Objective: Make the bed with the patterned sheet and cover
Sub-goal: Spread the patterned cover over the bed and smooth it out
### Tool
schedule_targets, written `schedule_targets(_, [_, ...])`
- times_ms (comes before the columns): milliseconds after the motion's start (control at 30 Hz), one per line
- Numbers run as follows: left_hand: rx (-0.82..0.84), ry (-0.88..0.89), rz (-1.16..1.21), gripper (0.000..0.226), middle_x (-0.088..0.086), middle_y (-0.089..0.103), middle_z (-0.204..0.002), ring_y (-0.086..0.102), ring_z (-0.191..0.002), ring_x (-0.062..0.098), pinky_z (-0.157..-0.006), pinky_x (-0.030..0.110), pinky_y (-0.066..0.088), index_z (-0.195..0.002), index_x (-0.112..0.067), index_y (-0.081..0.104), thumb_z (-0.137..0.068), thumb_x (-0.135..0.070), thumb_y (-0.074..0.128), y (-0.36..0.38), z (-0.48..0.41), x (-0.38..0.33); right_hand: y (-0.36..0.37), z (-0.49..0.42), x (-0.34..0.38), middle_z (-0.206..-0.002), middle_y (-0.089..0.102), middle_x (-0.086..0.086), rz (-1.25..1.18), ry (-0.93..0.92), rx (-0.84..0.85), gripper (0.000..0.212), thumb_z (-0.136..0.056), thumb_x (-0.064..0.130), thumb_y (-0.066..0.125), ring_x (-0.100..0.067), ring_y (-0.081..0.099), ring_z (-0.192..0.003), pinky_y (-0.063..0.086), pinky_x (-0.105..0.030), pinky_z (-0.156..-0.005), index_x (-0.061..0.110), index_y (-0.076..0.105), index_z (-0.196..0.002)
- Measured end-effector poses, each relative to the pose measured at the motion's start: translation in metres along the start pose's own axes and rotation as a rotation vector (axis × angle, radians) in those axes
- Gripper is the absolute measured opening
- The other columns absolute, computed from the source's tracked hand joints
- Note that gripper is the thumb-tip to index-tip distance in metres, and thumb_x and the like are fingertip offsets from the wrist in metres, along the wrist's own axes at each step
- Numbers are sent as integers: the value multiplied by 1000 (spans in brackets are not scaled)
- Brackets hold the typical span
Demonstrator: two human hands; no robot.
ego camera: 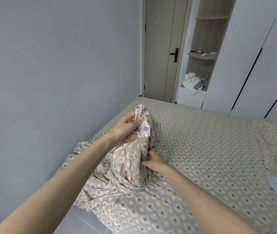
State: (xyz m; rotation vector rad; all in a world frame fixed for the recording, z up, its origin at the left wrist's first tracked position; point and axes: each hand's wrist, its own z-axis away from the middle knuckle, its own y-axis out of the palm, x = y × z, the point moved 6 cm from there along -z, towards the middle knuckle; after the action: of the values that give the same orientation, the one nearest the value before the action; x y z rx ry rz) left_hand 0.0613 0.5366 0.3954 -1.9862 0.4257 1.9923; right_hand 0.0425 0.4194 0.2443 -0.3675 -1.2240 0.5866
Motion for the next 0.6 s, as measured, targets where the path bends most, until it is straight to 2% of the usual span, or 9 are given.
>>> schedule_targets(67, [-14, 16, -3, 13, 14, 51, -86, 45, -82, 26, -70, 33, 39, -104, -17, 57, -99, -14, 46, -12, 1, -5, -1, -1, 7, -118, 64, -7, 116, -50, -33, 32, -89, 24, 60, -25, 59, -110, 45, -28, -85, 13, 59, -118])
schedule_targets(133, [-90, 48, -23, 13, 16, 56, -88, 49, -83, 30, -71, 37, 44, -106, -13, 56, -100, -14, 45, -26, 1, -11, -6, 3, 9, -101, 67, -6, 268, -94, -43, 21, -94, 33, 54, -24, 61, -98, 45, -28, -75, 13, 61, -99])
schedule_targets(233, [-224, 124, -60, 15, 8, 59, -83, 57, -73, 20, -71, 33, 51, -99, -18, 57, -101, -13, 42, -40, 1, -27, -30, 10, 10, -96, 65, -6, 264, -74, -147, 38, -99, 42, 40, -21, 61, -88, 45, -29, -72, 10, 60, -91])
schedule_targets(300, [-269, 152, -66, 17, 3, 51, -75, 50, -67, 15, -69, 28, 49, -92, -21, 54, -101, -14, 41, -43, -4, -43, -62, 19, 23, -85, 62, -7, 325, -94, -299, 43, -100, 43, 37, -23, 60, -78, 42, -31, -66, 11, 52, -75])
schedule_targets(367, [-297, 183, -100, 19, -1, 46, -70, 47, -62, 10, -65, 22, 46, -87, -24, 51, -101, -16, 41, -42, -13, -64, -102, 31, 45, -77, 55, -9, 342, -120, -502, 43, -101, 40, 36, -25, 57, -75, 37, -33, -63, 12, 47, -71])
schedule_targets(433, [-274, 246, -158, 15, -1, 51, -76, 50, -67, 8, -67, 21, 43, -88, -24, 50, -101, -20, 43, -34, -23, -86, -150, 51, 69, -78, 51, -11, 132, -120, -728, 39, -102, 33, 38, -25, 51, -75, 29, -31, -62, 8, 55, -77])
schedule_targets(500, [-192, 288, -203, 8, 5, 56, -92, 55, -85, 14, -80, 27, 45, -99, -22, 53, -97, -28, 48, -16, -36, -98, -194, 72, 82, -81, 49, -13, -214, -97, -903, 33, -101, 25, 40, -22, 46, -77, 25, -29, -62, 4, 56, -81])
schedule_targets(533, [-158, 293, -226, 15, 7, 57, -99, 56, -93, 18, -88, 32, 46, -105, -23, 54, -94, -33, 51, -7, -43, -99, -206, 75, 79, -84, 50, -13, -370, -62, -931, 29, -101, 23, 40, -21, 45, -79, 25, -28, -61, 4, 56, -85])
schedule_targets(600, [-114, 288, -267, 24, 7, 58, -108, 56, -104, 24, -98, 42, 44, -114, -21, 54, -94, -33, 51, 15, -50, -94, -209, 73, 57, -87, 50, -12, -519, 68, -844, 30, -99, 24, 42, -22, 46, -78, 29, -27, -62, -1, 57, -100])
